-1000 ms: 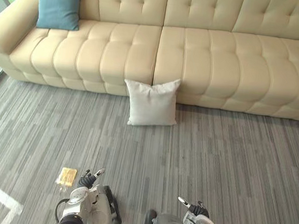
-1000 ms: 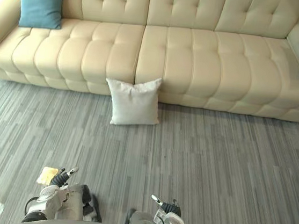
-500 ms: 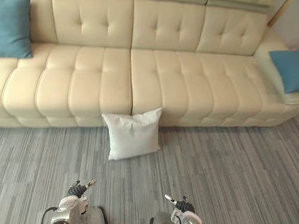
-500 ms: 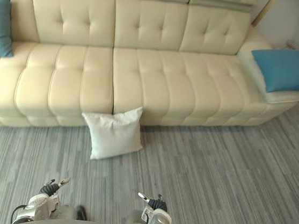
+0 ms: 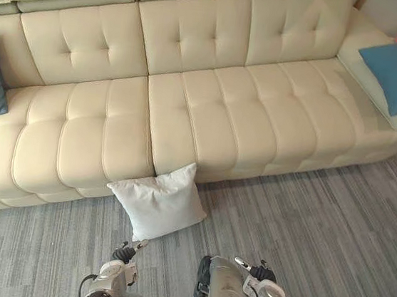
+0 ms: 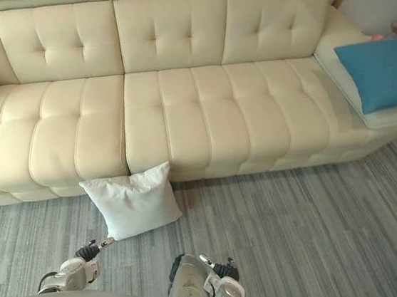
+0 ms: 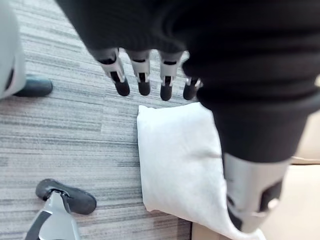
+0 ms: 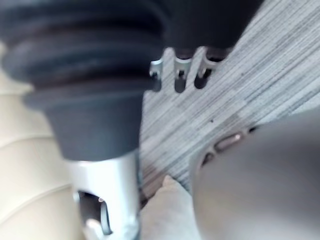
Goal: Pick up cushions and gather them together orderly.
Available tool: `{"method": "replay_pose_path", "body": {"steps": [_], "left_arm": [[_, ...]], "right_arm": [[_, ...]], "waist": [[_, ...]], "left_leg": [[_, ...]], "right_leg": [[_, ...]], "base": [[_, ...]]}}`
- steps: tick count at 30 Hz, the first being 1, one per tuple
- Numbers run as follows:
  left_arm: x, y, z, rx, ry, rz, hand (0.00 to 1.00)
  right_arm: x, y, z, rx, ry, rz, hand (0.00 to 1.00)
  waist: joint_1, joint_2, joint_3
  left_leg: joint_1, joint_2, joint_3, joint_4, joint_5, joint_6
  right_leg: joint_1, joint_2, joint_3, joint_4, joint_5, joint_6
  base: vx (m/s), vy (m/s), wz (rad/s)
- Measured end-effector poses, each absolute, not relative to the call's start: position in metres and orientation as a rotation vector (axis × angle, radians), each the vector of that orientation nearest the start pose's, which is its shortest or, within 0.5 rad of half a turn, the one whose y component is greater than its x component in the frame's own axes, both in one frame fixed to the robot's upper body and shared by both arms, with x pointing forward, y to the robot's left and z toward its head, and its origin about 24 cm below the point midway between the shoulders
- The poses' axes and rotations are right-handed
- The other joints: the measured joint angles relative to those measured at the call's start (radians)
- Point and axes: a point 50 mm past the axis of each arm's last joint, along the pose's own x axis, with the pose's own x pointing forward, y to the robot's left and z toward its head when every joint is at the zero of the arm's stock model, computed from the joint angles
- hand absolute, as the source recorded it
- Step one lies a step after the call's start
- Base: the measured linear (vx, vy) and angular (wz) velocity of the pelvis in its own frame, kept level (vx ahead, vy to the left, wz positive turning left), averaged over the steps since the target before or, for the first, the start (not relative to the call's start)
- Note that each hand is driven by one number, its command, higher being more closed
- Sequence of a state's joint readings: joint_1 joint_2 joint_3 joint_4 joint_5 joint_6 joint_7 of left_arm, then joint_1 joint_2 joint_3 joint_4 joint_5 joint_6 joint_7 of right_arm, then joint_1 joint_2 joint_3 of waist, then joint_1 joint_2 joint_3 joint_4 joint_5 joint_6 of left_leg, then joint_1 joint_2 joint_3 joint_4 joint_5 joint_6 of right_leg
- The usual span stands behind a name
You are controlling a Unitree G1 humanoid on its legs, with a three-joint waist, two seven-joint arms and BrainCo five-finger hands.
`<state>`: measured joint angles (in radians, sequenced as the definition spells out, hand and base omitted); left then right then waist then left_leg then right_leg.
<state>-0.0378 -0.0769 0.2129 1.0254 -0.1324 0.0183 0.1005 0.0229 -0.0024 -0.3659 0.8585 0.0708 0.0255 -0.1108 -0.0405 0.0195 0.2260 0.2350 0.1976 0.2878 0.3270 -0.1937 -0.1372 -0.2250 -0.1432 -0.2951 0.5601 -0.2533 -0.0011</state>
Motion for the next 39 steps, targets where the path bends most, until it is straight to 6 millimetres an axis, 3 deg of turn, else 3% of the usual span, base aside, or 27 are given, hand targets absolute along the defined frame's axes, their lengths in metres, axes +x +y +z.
{"method": "replay_pose_path", "body": {"steps": [1,3,5,7,8,10,11,12,13,14,15,18,21,23,28,37,39], "left_arm": [[0.142,0.149,-0.151,-0.250,1.012,0.297,0.00],[0.148,0.151,-0.148,-0.262,0.986,0.309,0.00],[0.147,0.154,-0.148,-0.277,0.984,0.329,0.00],[0.149,0.155,-0.147,-0.280,0.974,0.330,0.00],[0.152,0.156,-0.145,-0.280,0.960,0.331,0.00],[0.155,0.156,-0.143,-0.279,0.946,0.331,0.00],[0.155,0.156,-0.143,-0.279,0.944,0.331,0.00],[0.152,0.153,-0.145,-0.284,0.958,0.327,0.00],[0.153,0.160,-0.144,-0.269,0.948,0.342,0.00],[0.153,0.163,-0.144,-0.263,0.947,0.347,0.00],[0.151,0.168,-0.144,-0.251,0.948,0.355,0.00],[0.148,0.170,-0.145,-0.253,0.954,0.363,0.00],[0.142,0.170,-0.148,-0.258,0.974,0.373,0.00],[0.139,0.168,-0.150,-0.263,0.992,0.375,0.00],[0.134,0.170,-0.152,-0.253,1.008,0.377,0.00],[0.134,0.173,-0.152,-0.214,1.012,0.356,0.00],[0.135,0.173,-0.152,-0.211,1.007,0.357,0.00]], "right_arm": [[0.140,-0.213,-0.137,0.175,0.896,-0.486,0.00],[0.137,-0.214,-0.137,0.172,0.898,-0.492,0.00],[0.134,-0.213,-0.138,0.175,0.908,-0.494,0.00],[0.132,-0.212,-0.139,0.179,0.918,-0.499,0.00],[0.131,-0.211,-0.140,0.182,0.925,-0.501,0.00],[0.130,-0.212,-0.140,0.185,0.925,-0.507,0.00],[0.129,-0.214,-0.141,0.196,0.928,-0.526,0.00],[0.126,-0.218,-0.141,0.197,0.929,-0.540,0.00],[0.125,-0.213,-0.142,0.210,0.938,-0.535,0.00],[0.125,-0.208,-0.143,0.220,0.942,-0.528,0.00],[0.126,-0.201,-0.144,0.238,0.945,-0.519,0.00],[0.127,-0.199,-0.143,0.243,0.940,-0.514,0.00],[0.127,-0.200,-0.144,0.233,0.942,-0.512,0.00],[0.124,-0.201,-0.145,0.230,0.955,-0.514,0.00],[0.112,-0.202,-0.150,0.215,1.000,-0.513,0.00],[0.111,-0.198,-0.152,0.199,1.020,-0.483,0.00],[0.119,-0.197,-0.150,0.148,1.014,-0.439,0.00]], "waist": [[0.000,0.001,0.000],[-0.003,0.011,-0.003],[0.005,0.009,-0.002],[0.009,0.004,0.000],[0.020,-0.001,0.002],[0.029,-0.003,0.003],[0.033,0.003,0.001],[0.032,0.021,-0.010],[0.040,-0.016,-0.021],[0.041,-0.019,-0.022],[0.044,-0.040,-0.033],[0.044,-0.055,-0.042],[0.039,-0.047,-0.051],[0.033,-0.037,-0.057],[0.034,-0.042,-0.060],[0.049,-0.060,-0.071],[0.058,-0.058,-0.063]], "left_leg": [[-0.032,0.012,-0.020,0.065,0.001,0.000],[-0.164,0.069,-0.063,0.324,0.074,-0.031],[-0.213,0.099,-0.043,0.444,0.141,-0.020],[-0.277,0.113,0.004,0.522,0.056,0.010],[-0.330,0.104,0.048,0.504,-0.005,0.028],[-0.374,0.086,0.083,0.420,-0.038,0.050],[-0.384,0.074,0.121,0.262,-0.017,0.070],[-0.378,0.066,0.131,0.127,0.043,0.094],[-0.356,0.017,0.133,0.103,0.043,0.103],[-0.356,0.004,0.131,0.095,0.045,0.106],[-0.356,-0.020,0.128,0.074,0.046,0.108],[-0.335,-0.040,0.129,0.044,0.049,0.111],[-0.291,-0.071,0.154,-0.073,0.105,0.109],[-0.257,-0.090,0.159,-0.161,0.148,0.105],[-0.151,-0.120,0.177,-0.377,0.264,0.099],[-0.132,-0.144,0.177,-0.413,0.280,0.100],[-0.136,-0.145,0.178,-0.410,0.280,0.103]], "right_leg": [[0.013,-0.002,-0.013,-0.004,-0.006,-0.003],[0.067,-0.007,-0.058,-0.017,-0.023,-0.020],[0.121,-0.012,-0.067,-0.062,-0.023,-0.020],[0.170,-0.025,-0.074,-0.105,-0.017,-0.010],[0.194,-0.046,-0.078,-0.127,-0.008,0.006],[0.206,-0.070,-0.080,-0.129,0.000,0.019],[0.218,-0.087,-0.085,-0.116,0.001,0.030],[0.225,-0.085,-0.087,-0.104,0.001,0.058],[0.224,-0.107,-0.042,-0.108,-0.011,0.078],[0.222,-0.106,-0.024,-0.128,-0.013,0.080],[0.225,-0.093,0.008,-0.173,-0.009,0.075],[0.258,-0.092,0.013,-0.237,0.033,0.100],[0.263,-0.091,0.035,-0.304,0.071,0.123],[0.265,-0.085,0.040,-0.335,0.092,0.123],[0.287,-0.059,0.061,-0.381,0.122,0.115],[0.297,-0.059,0.082,-0.407,0.136,0.107],[0.291,-0.061,0.086,-0.406,0.137,0.106]], "base": [[0.30,-0.137,0.61],[0.27,-0.059,0.49],[0.17,0.025,0.25],[0.24,0.141,0.28],[0.16,0.164,0.26],[0.12,0.216,0.27],[0.17,0.346,0.33],[0.15,0.333,0.34],[0.10,0.212,0.27],[0.07,0.172,0.29],[0.04,0.107,0.25],[0.02,0.097,0.03],[-0.04,0.004,-0.24],[-0.06,-0.022,-0.21],[-0.07,-0.013,-0.11],[-0.01,0.036,-0.04],[-0.02,0.035,-0.02]]}}
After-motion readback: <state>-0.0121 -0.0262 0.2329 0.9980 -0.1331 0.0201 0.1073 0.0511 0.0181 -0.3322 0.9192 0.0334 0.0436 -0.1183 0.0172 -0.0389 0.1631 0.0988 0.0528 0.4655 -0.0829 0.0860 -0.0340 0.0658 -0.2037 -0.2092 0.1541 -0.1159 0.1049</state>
